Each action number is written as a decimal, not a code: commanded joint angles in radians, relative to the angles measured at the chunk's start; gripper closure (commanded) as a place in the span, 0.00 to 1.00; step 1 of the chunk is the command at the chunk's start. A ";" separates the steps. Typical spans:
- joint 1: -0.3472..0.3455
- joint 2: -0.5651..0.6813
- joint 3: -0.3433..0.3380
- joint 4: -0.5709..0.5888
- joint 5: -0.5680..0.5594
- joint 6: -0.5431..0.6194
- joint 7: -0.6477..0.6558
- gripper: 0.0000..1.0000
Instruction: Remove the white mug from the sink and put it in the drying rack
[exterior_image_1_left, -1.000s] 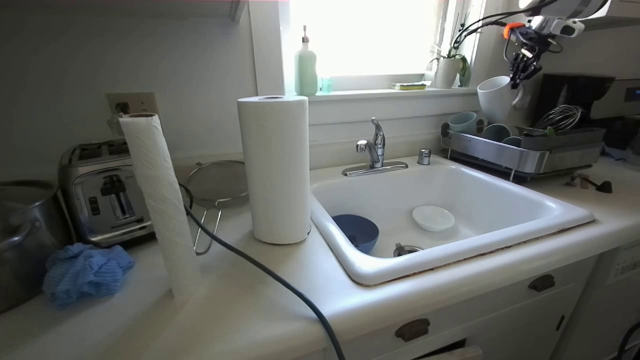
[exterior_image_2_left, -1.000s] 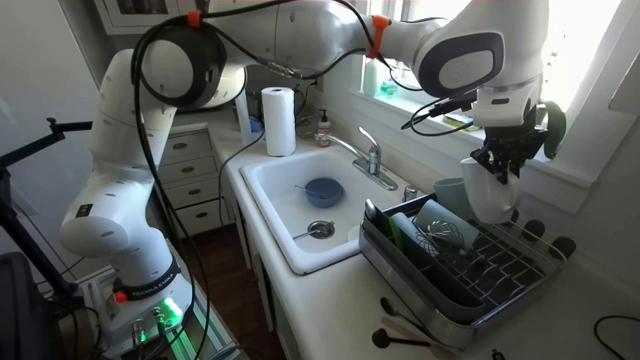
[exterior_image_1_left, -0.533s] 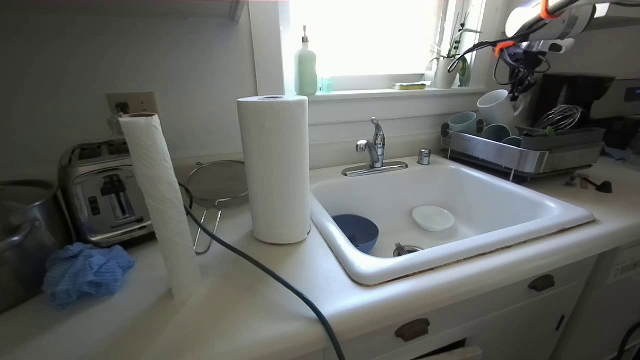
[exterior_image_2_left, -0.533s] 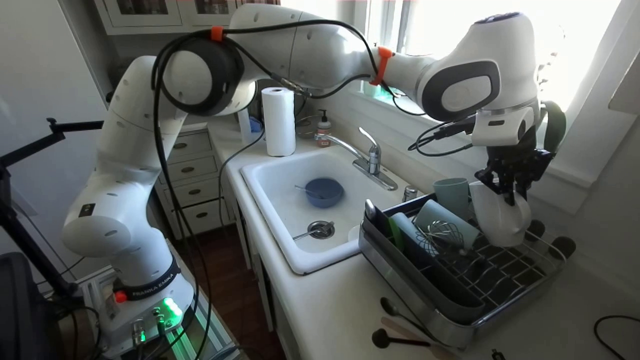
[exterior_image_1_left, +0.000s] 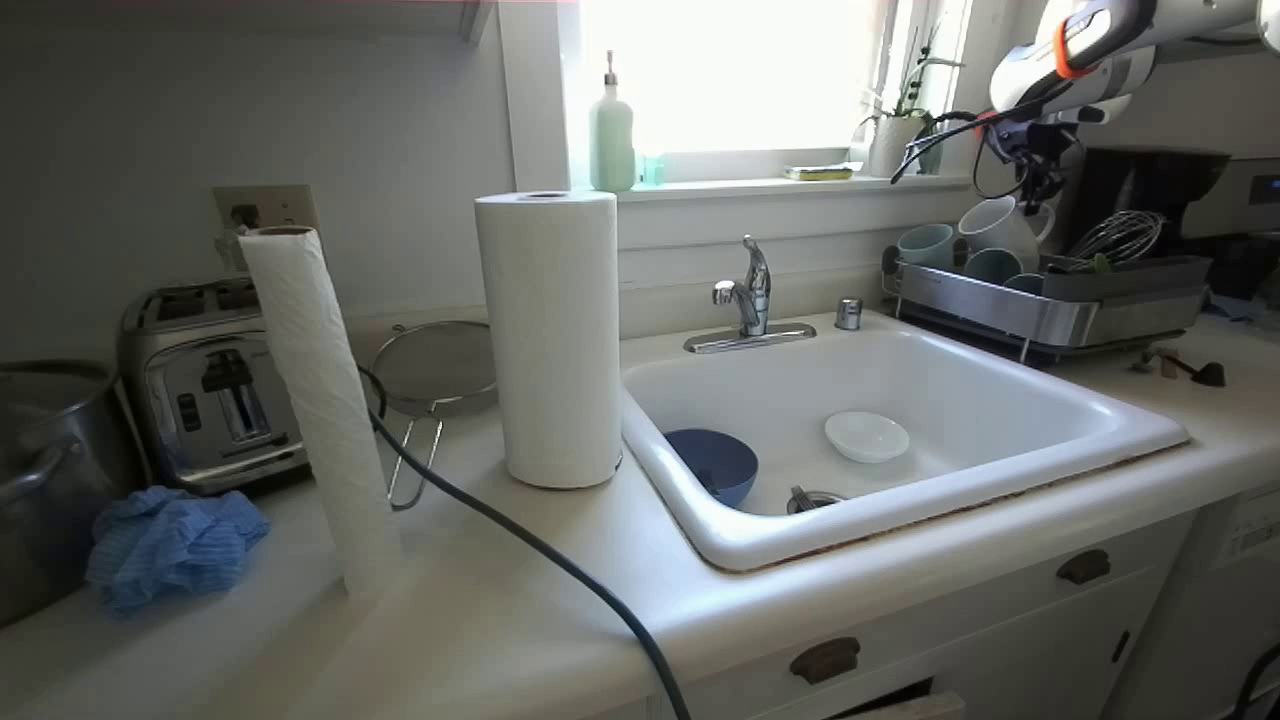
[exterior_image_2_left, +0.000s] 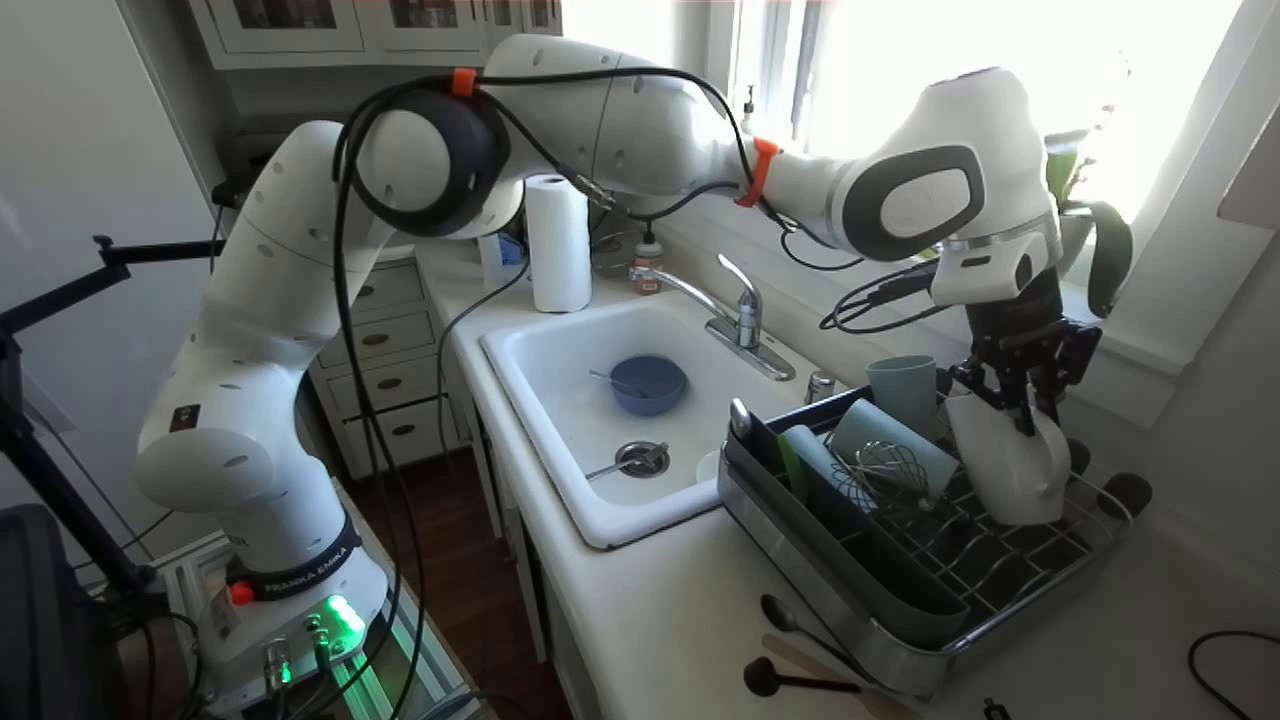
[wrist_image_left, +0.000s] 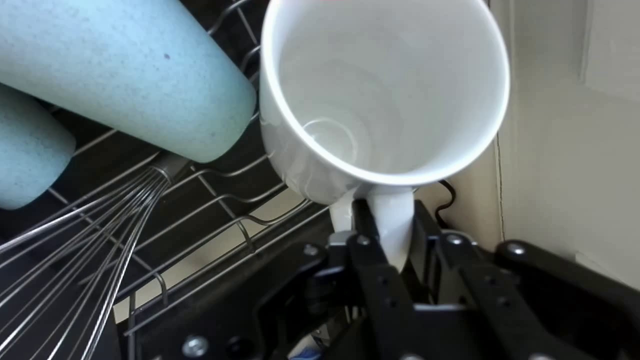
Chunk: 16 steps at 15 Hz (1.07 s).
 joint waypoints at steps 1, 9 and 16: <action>0.047 0.052 -0.048 0.047 -0.073 0.034 0.071 0.95; 0.119 0.125 -0.086 0.057 -0.161 0.076 0.089 0.95; 0.131 0.131 -0.080 0.064 -0.179 0.064 0.069 0.87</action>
